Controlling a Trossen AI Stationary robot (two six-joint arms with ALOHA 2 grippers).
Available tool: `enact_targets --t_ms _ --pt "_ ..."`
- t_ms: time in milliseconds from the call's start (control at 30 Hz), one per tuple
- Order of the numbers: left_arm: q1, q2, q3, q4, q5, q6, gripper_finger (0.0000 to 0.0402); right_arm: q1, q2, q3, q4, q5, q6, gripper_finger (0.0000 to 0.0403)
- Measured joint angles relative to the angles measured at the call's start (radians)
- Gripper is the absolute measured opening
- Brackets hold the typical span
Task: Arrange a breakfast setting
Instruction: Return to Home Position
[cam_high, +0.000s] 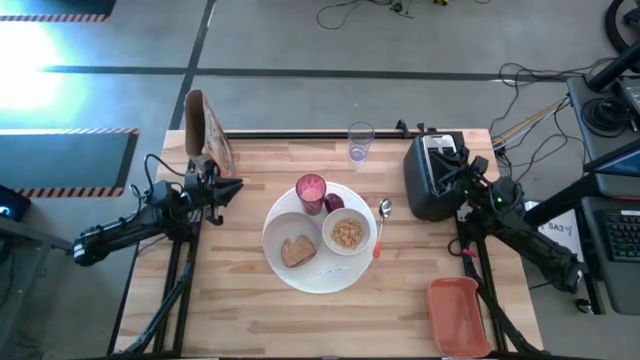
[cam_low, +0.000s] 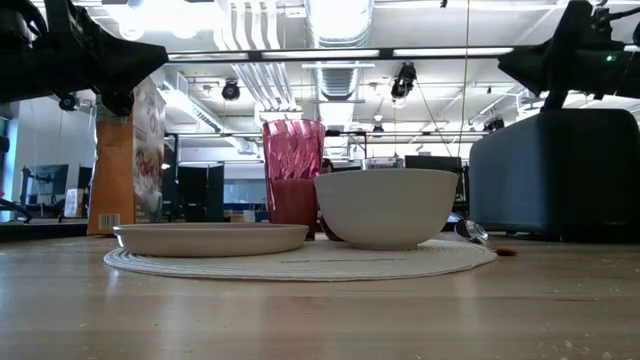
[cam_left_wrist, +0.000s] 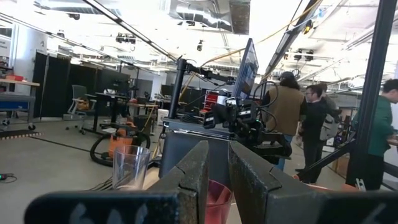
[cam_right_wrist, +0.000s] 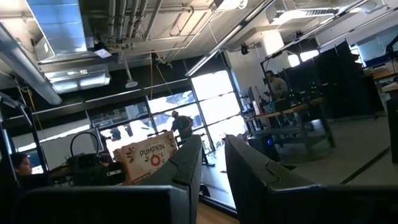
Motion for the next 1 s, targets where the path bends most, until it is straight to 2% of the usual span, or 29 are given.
enact_targets --t_ms 1000 --pt "0.0 0.0 0.0 0.0 0.0 0.0 0.0045 0.0 0.019 0.0 0.0 0.0 0.0 0.0061"
